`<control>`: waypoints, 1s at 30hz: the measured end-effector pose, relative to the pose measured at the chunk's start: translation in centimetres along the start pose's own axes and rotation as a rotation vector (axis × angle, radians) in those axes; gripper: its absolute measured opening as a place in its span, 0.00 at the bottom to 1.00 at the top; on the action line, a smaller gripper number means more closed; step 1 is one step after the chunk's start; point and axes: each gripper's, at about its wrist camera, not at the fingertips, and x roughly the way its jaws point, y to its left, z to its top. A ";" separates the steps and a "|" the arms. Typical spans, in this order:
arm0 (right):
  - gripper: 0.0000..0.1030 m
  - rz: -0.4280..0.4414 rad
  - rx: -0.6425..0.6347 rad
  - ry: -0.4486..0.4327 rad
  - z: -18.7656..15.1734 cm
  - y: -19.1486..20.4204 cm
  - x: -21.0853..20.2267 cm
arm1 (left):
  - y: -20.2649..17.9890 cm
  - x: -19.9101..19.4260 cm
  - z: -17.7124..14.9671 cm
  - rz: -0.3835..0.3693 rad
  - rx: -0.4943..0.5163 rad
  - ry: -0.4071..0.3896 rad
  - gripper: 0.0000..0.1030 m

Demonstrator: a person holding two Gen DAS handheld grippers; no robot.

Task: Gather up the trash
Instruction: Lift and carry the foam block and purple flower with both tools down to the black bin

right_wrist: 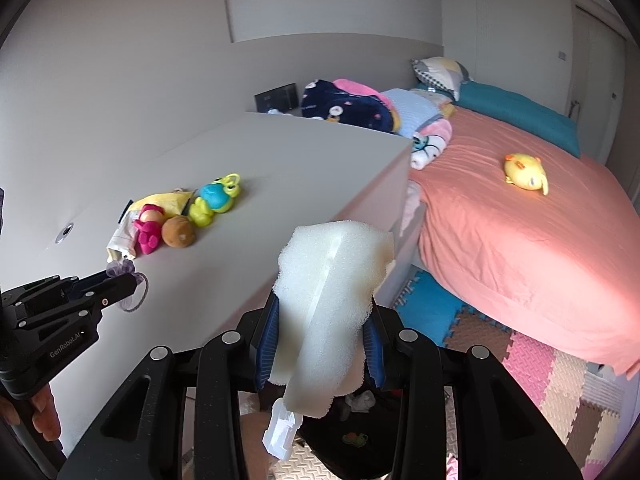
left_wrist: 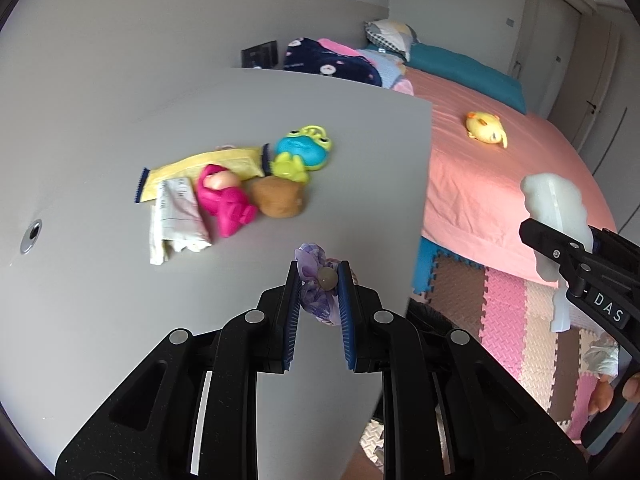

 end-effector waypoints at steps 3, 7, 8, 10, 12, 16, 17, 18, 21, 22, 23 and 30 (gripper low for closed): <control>0.37 -0.013 0.013 -0.003 -0.2 -0.9 -0.5 | -1.2 0.4 0.2 -0.018 0.019 0.005 0.17; 0.37 -0.031 0.033 -0.009 -0.5 -2.3 -1.1 | -3.0 0.7 0.6 -0.044 0.050 0.007 0.17; 0.37 -0.034 0.038 -0.010 -0.6 -2.5 -1.2 | -3.4 0.8 0.7 -0.049 0.056 0.007 0.17; 0.37 -0.045 0.050 -0.014 -0.7 -3.2 -1.5 | -4.2 0.9 0.8 -0.062 0.072 0.007 0.17; 0.37 -0.054 0.062 -0.017 -0.8 -3.9 -1.8 | -5.0 1.1 1.0 -0.071 0.085 0.010 0.17; 0.37 -0.075 0.086 -0.023 -1.2 -5.3 -2.4 | -6.4 1.5 1.3 -0.092 0.117 0.012 0.17; 0.37 -0.081 0.093 -0.025 -1.3 -5.7 -2.6 | -6.8 1.6 1.3 -0.096 0.124 0.013 0.17; 0.37 -0.085 0.098 -0.026 -1.3 -6.0 -2.6 | -7.2 1.7 1.4 -0.101 0.132 0.014 0.17; 0.37 -0.101 0.118 -0.027 -1.6 -7.0 -2.9 | -8.5 2.0 1.4 -0.118 0.161 0.019 0.17; 0.37 -0.107 0.125 -0.027 -1.7 -7.4 -3.0 | -8.8 2.1 1.4 -0.123 0.169 0.020 0.17; 0.37 -0.114 0.133 -0.028 -1.9 -7.8 -3.1 | -9.3 2.2 1.3 -0.129 0.180 0.022 0.17; 0.37 -0.153 0.173 -0.019 -2.6 -9.9 -3.4 | -12.3 3.1 1.0 -0.167 0.246 0.043 0.17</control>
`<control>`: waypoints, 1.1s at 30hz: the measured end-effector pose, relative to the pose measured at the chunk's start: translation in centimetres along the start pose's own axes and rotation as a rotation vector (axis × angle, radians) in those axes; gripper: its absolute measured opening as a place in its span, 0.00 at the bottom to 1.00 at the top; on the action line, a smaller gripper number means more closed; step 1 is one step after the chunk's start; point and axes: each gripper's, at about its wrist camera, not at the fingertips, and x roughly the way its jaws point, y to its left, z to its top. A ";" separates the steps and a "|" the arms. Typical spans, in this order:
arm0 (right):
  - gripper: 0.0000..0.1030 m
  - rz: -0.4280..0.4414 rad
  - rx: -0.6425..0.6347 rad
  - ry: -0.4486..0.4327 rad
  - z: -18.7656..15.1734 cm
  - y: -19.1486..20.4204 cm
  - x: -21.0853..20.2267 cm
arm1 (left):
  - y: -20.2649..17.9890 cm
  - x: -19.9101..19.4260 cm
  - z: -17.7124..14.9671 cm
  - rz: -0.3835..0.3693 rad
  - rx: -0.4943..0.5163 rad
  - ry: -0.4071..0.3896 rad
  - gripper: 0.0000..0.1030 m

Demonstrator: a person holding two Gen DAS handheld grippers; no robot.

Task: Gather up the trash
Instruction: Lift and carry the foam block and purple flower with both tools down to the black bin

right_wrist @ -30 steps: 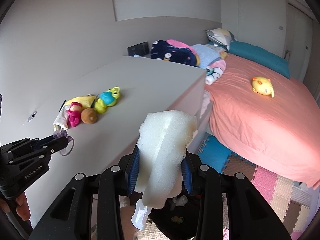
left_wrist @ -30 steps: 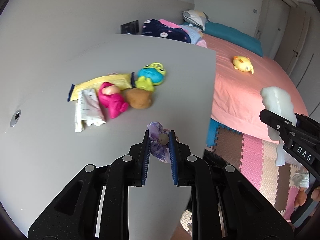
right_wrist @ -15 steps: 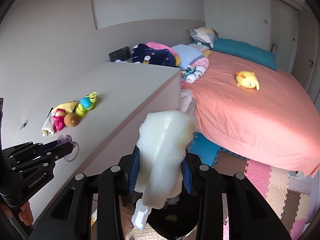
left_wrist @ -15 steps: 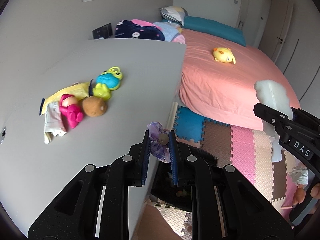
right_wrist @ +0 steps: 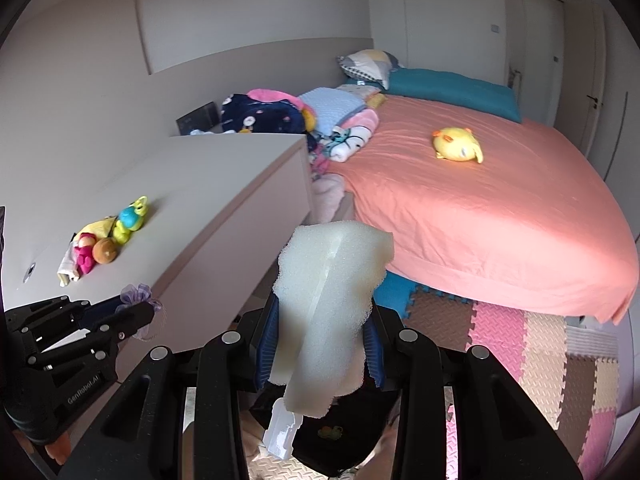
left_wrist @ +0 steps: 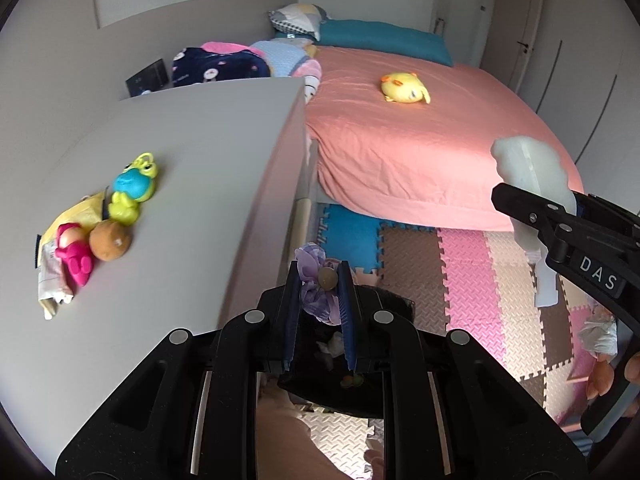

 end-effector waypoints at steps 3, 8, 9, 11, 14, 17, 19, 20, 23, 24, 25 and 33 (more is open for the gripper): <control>0.37 -0.011 0.012 0.006 -0.1 -0.6 0.2 | -1.0 0.5 0.1 -0.014 0.021 0.010 0.17; 0.37 -0.028 0.039 0.013 -0.3 -1.9 0.5 | -2.2 1.1 0.3 -0.029 0.054 0.025 0.17; 0.37 -0.030 0.043 0.013 -0.3 -2.1 0.5 | -2.3 1.2 0.4 -0.033 0.058 0.026 0.17; 0.37 -0.033 0.051 0.015 -0.3 -2.5 0.6 | -2.6 1.4 0.5 -0.039 0.066 0.031 0.17; 0.37 -0.040 0.057 0.024 -0.4 -2.8 0.9 | -2.9 1.7 0.4 -0.045 0.076 0.039 0.17; 0.37 -0.042 0.052 0.033 -0.4 -2.8 1.3 | -3.1 2.0 0.2 -0.048 0.078 0.049 0.17; 0.39 -0.045 0.044 0.041 -0.3 -2.6 1.7 | -3.2 2.2 0.0 -0.045 0.080 0.060 0.17; 0.40 -0.046 0.040 0.042 -0.3 -2.6 1.8 | -3.3 2.4 0.0 -0.040 0.086 0.071 0.17; 0.58 -0.074 0.031 0.047 0.2 -2.5 2.4 | -3.4 3.0 -0.3 -0.017 0.104 0.106 0.25; 0.68 -0.091 0.030 0.041 0.4 -2.6 2.4 | -3.3 3.2 -0.3 -0.010 0.098 0.125 0.55; 0.71 -0.102 0.030 0.036 0.6 -2.6 2.4 | -3.1 3.2 -0.3 0.004 0.087 0.127 0.90; 0.76 -0.120 0.037 0.012 1.4 -2.9 2.1 | -1.8 1.8 0.1 0.046 0.051 0.058 0.94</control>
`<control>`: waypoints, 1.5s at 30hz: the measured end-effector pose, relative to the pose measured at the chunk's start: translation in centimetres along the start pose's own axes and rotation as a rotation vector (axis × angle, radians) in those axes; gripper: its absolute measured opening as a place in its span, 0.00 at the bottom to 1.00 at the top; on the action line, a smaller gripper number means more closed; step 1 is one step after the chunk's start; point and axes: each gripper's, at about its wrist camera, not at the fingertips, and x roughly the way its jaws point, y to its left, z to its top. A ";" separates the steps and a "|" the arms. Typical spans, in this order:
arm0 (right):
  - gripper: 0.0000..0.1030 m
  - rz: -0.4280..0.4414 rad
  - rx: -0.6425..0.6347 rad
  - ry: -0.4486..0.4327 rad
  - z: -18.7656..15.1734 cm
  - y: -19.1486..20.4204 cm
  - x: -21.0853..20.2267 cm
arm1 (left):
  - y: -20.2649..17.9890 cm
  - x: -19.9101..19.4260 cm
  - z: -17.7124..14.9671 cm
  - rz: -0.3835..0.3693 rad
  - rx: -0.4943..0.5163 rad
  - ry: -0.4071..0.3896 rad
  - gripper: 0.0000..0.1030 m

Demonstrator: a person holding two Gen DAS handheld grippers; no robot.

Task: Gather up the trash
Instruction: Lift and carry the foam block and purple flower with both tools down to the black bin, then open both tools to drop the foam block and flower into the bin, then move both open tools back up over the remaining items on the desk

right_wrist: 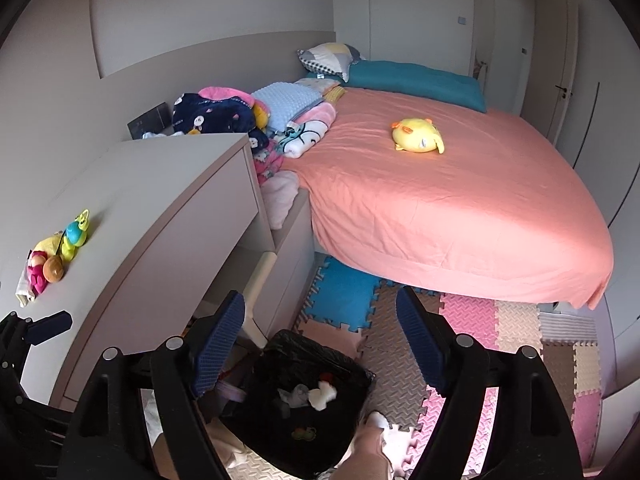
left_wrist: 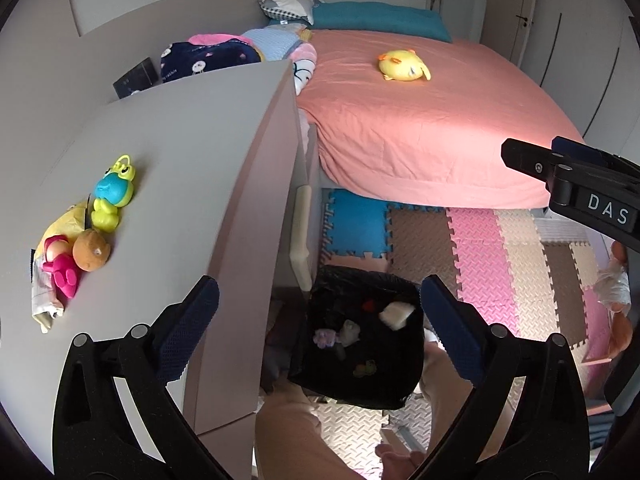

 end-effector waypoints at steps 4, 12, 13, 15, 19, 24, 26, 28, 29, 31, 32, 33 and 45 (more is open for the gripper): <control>0.76 0.000 -0.005 -0.003 0.3 0.3 0.0 | 0.1 0.1 -0.2 0.006 0.000 0.006 0.94; 0.76 0.004 -0.005 -0.004 0.1 0.5 -0.2 | 0.4 0.3 -0.3 0.003 0.003 0.006 0.94; 0.76 0.006 -0.005 -0.004 0.1 0.5 -0.2 | 0.4 0.3 -0.3 0.002 0.002 0.006 0.94; 0.76 0.006 -0.006 -0.004 0.1 0.6 -0.2 | 0.5 0.2 -0.4 0.000 -0.004 0.008 0.94; 0.76 0.012 -0.008 -0.003 0.2 1.2 -0.1 | 0.9 0.1 -0.6 0.002 -0.009 0.006 0.94; 0.76 0.032 -0.014 0.003 0.5 2.2 0.3 | 2.0 0.0 -0.5 0.008 -0.021 0.008 0.94; 0.76 0.037 -0.017 0.003 0.5 2.5 0.4 | 2.4 -0.1 -0.4 0.011 -0.028 0.007 0.94; 0.76 0.052 -0.023 0.004 0.7 3.1 0.6 | 2.9 -0.1 -0.4 0.016 -0.035 0.007 0.94; 0.76 0.057 -0.025 0.005 0.8 3.3 0.7 | 3.2 -0.1 -0.5 0.020 -0.040 0.008 0.94; 0.76 0.071 -0.034 0.007 1.1 4.0 1.0 | 3.7 -0.2 -0.5 0.029 -0.048 0.009 0.94; 0.76 0.075 -0.037 0.008 1.1 4.2 1.0 | 4.0 -0.3 -0.6 0.033 -0.053 0.010 0.94; 0.76 0.083 -0.042 0.010 1.3 4.7 1.2 | 4.3 -0.4 -0.6 0.037 -0.060 0.011 0.94; 0.76 0.153 -0.112 0.028 2.4 9.6 2.5 | 9.1 -1.5 -1.5 0.093 -0.147 0.011 0.94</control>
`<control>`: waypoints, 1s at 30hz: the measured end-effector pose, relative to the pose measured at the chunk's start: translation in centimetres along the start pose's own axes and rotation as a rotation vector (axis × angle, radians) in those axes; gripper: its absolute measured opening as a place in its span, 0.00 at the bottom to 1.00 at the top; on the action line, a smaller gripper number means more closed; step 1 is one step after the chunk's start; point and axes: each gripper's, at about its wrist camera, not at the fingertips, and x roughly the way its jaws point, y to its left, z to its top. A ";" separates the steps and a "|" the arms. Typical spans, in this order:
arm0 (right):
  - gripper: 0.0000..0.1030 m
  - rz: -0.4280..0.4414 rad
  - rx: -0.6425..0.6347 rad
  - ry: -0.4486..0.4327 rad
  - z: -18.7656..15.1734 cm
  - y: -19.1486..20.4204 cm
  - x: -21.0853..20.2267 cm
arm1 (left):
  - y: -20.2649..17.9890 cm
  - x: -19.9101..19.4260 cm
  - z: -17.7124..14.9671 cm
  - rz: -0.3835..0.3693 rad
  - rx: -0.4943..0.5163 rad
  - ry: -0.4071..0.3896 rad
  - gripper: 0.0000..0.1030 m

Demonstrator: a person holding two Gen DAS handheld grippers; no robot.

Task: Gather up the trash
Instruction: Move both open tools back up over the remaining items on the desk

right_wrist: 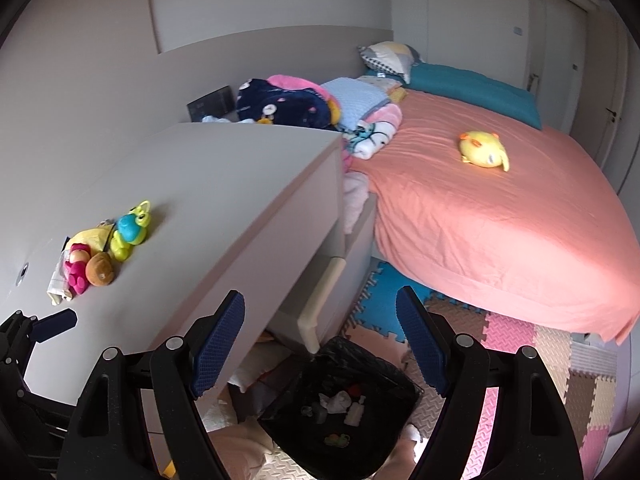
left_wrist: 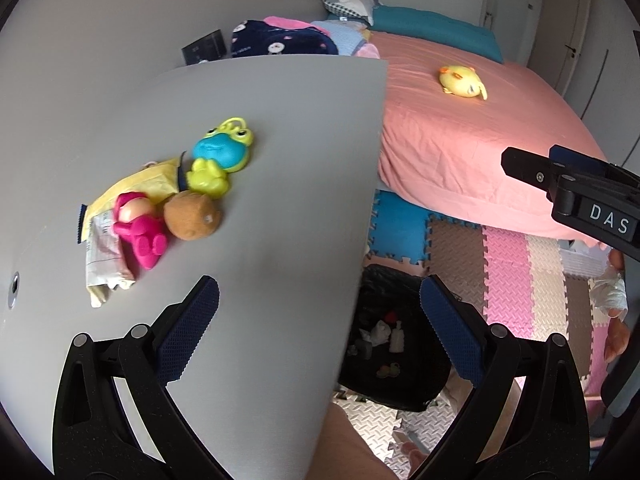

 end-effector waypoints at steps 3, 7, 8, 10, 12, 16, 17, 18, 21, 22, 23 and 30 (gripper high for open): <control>0.76 0.016 -0.019 0.005 0.3 1.3 0.5 | 1.2 -0.2 -0.2 0.012 -0.024 -0.001 0.94; 0.76 0.039 -0.041 0.015 0.7 2.9 1.2 | 2.9 -0.2 -0.2 0.028 -0.054 -0.001 0.94; 0.76 0.044 -0.048 0.016 0.8 3.3 1.3 | 3.2 -0.3 -0.3 0.030 -0.059 0.000 0.94; 0.76 0.056 -0.057 0.016 0.9 4.0 1.6 | 4.0 -0.3 -0.3 0.037 -0.071 0.000 0.94; 0.76 0.062 -0.070 0.021 1.1 4.8 1.9 | 4.8 -0.2 -0.3 0.044 -0.080 0.001 0.94; 0.76 0.079 -0.089 0.027 1.5 6.2 2.6 | 6.4 -0.3 -0.3 0.063 -0.113 -0.004 0.94; 0.76 0.084 -0.094 0.030 1.6 6.5 2.8 | 6.8 -0.4 -0.3 0.067 -0.120 -0.005 0.94; 0.76 0.088 -0.098 0.031 1.7 6.8 2.9 | 7.2 -0.4 -0.3 0.072 -0.128 -0.007 0.94; 0.76 0.106 -0.108 0.033 2.1 7.8 3.4 | 8.4 -0.6 -0.4 0.089 -0.148 -0.011 0.94; 0.76 0.113 -0.114 0.035 2.2 8.2 3.6 | 8.9 -0.6 -0.4 0.094 -0.155 -0.011 0.94; 0.76 0.117 -0.119 0.035 2.3 8.5 3.7 | 9.4 -0.7 -0.4 0.100 -0.163 -0.011 0.94; 0.76 0.155 -0.139 0.045 3.0 10.4 4.9 | 12.3 -0.7 -0.8 0.141 -0.222 -0.010 0.94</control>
